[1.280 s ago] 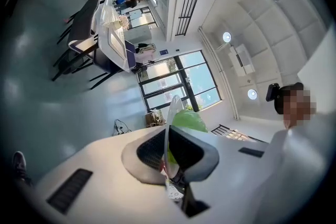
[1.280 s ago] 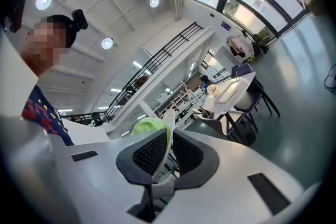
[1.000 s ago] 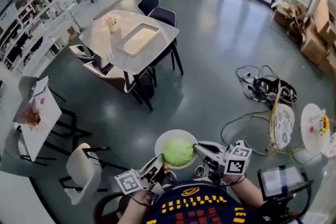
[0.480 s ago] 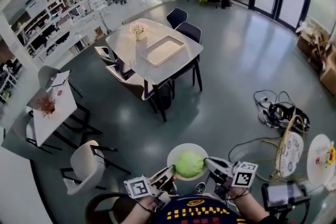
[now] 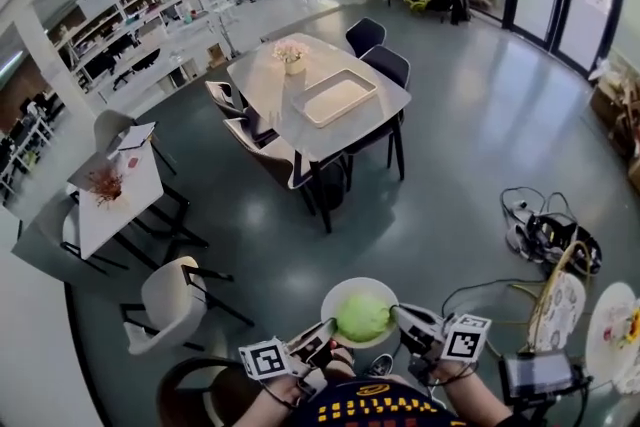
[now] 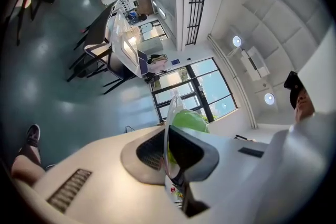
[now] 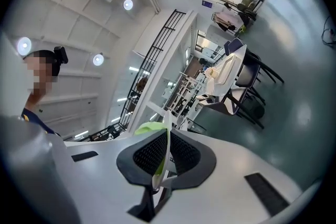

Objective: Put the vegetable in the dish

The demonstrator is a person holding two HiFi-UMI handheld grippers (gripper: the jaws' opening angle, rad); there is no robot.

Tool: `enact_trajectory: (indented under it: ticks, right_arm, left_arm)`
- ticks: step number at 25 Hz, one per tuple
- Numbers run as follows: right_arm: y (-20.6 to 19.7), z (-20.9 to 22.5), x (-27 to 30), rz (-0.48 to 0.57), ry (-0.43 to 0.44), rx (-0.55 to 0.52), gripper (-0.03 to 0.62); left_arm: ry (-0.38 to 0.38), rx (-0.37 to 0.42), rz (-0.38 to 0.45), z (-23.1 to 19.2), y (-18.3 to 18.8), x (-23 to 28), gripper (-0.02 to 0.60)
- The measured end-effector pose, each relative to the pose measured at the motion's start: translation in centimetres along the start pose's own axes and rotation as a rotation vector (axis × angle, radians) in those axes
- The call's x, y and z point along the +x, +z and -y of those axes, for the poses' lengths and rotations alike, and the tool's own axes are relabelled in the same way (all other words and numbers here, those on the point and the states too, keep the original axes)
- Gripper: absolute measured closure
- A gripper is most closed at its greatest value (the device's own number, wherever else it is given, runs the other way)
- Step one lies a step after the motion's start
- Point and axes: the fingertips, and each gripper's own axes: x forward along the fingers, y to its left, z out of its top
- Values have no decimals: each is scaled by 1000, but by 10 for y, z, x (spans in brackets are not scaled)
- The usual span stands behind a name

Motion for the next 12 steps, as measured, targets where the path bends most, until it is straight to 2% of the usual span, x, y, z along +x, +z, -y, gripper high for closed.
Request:
enact_trajectory:
  ticks: [4, 7, 12]
  right_arm:
    - [9, 8, 10, -2, -7, 1, 571]
    - [24, 18, 16, 9, -31, -1, 571]
    - [58, 36, 28, 56, -95, -20, 571]
  left_arm:
    - [-7, 18, -3, -2, 14, 9, 571]
    - [-9, 4, -24, -7, 27, 25, 571]
    - [-66, -4, -86, -7, 57, 65, 571]
